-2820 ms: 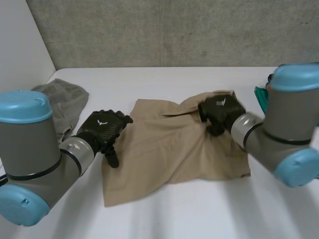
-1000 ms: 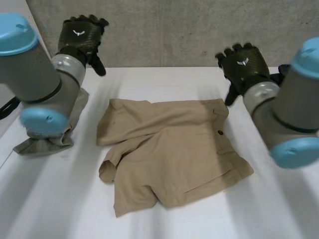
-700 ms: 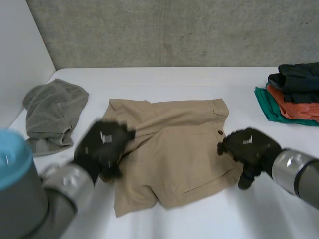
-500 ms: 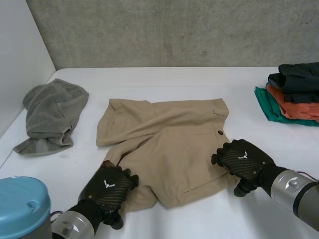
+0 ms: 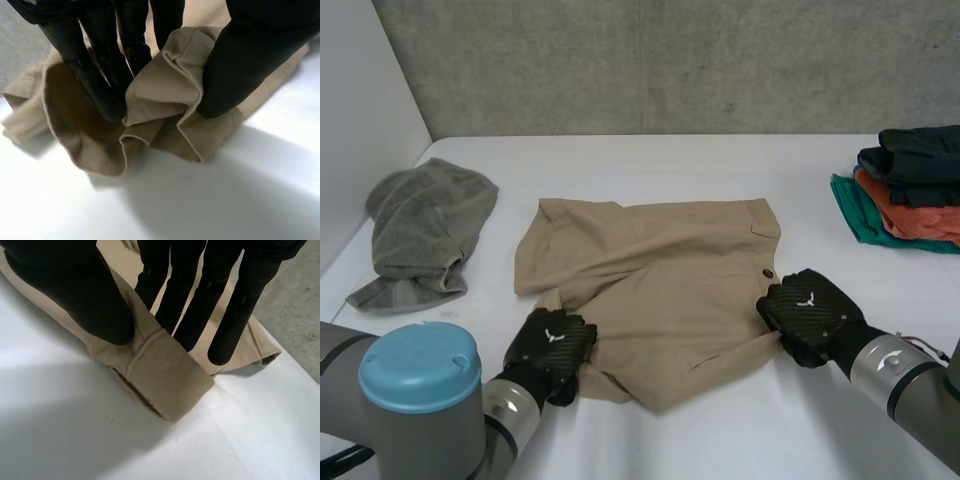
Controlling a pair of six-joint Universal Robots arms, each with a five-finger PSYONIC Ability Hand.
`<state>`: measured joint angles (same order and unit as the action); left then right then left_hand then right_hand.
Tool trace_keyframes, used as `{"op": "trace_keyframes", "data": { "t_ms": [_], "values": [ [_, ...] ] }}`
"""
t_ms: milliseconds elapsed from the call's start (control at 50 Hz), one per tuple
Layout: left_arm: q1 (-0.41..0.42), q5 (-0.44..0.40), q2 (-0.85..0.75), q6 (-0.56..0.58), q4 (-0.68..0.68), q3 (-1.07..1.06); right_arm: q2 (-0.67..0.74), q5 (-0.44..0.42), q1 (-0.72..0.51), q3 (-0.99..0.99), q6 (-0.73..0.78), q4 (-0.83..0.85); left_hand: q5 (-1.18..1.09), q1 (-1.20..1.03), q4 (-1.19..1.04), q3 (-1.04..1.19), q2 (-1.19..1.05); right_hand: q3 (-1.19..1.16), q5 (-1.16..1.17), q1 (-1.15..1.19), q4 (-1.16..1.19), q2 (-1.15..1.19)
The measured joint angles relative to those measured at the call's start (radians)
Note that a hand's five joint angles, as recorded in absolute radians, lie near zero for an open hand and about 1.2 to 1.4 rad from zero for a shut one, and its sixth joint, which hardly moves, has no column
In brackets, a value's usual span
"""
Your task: Fold the laundry.
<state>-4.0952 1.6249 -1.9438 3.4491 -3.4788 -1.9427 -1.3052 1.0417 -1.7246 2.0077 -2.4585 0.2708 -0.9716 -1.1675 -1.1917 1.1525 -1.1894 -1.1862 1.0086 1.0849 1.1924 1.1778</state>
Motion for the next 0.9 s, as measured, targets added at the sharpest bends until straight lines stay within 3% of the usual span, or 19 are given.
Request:
{"op": "trace_keyframes", "data": {
  "t_ms": [100, 200, 340, 400, 520, 640, 720, 800, 900],
  "values": [
    [-0.003, 0.009, 0.011, 0.028, -0.017, 0.01, -0.078, 0.027, 0.002, -0.008, -0.027, -0.098, 0.0, 0.0, 0.0, 0.015, -0.002, 0.0, 0.004, 0.0, 0.0, 0.0],
    [-0.011, -0.01, 0.079, 0.096, 0.052, -0.017, -0.154, 0.038, 0.027, -0.03, 0.003, -0.287, 0.0, 0.0, 0.0, 0.015, -0.002, 0.0, 0.004, 0.0, 0.0, 0.0],
    [0.008, -0.087, 0.253, 0.186, 0.327, -0.065, -0.202, 0.049, 0.076, -0.077, 0.22, -0.654, 0.0, 0.0, -0.001, 0.015, -0.002, 0.0, 0.004, 0.0, 0.0, 0.0],
    [0.026, -0.126, 0.329, 0.208, 0.521, -0.065, -0.192, 0.064, 0.094, -0.108, 0.392, -0.866, 0.0, 0.0, -0.001, 0.015, -0.002, 0.0, 0.004, 0.0, 0.001, 0.0],
    [0.009, -0.146, 0.342, 0.242, 0.684, -0.006, -0.131, 0.094, 0.077, -0.182, 0.503, -1.021, 0.0, 0.0, -0.001, 0.015, -0.002, 0.0, 0.004, 0.0, 0.001, 0.0],
    [-0.052, -0.136, 0.269, 0.278, 0.662, 0.094, -0.084, 0.111, 0.03, -0.269, 0.396, -0.971, 0.0, 0.0, -0.001, 0.015, -0.002, 0.0, 0.004, 0.0, 0.001, 0.0],
    [-0.097, -0.124, 0.204, 0.28, 0.541, 0.247, -0.064, 0.124, -0.028, -0.395, 0.235, -0.836, 0.0, 0.0, -0.001, 0.015, -0.003, 0.0, 0.009, 0.0, 0.002, 0.0],
    [-0.125, -0.109, 0.178, 0.249, 0.363, 0.421, -0.065, 0.157, -0.077, -0.542, 0.075, -0.659, 0.0, 0.0, -0.001, 0.018, -0.005, -0.002, 0.012, 0.0, 0.003, 0.0],
    [-0.153, -0.087, 0.175, 0.168, 0.095, 0.636, -0.086, 0.252, -0.127, -0.729, -0.153, -0.319, 0.0, 0.0, -0.001, 0.037, -0.005, -0.003, 0.012, 0.011, 0.003, 0.0]
  ]
}}
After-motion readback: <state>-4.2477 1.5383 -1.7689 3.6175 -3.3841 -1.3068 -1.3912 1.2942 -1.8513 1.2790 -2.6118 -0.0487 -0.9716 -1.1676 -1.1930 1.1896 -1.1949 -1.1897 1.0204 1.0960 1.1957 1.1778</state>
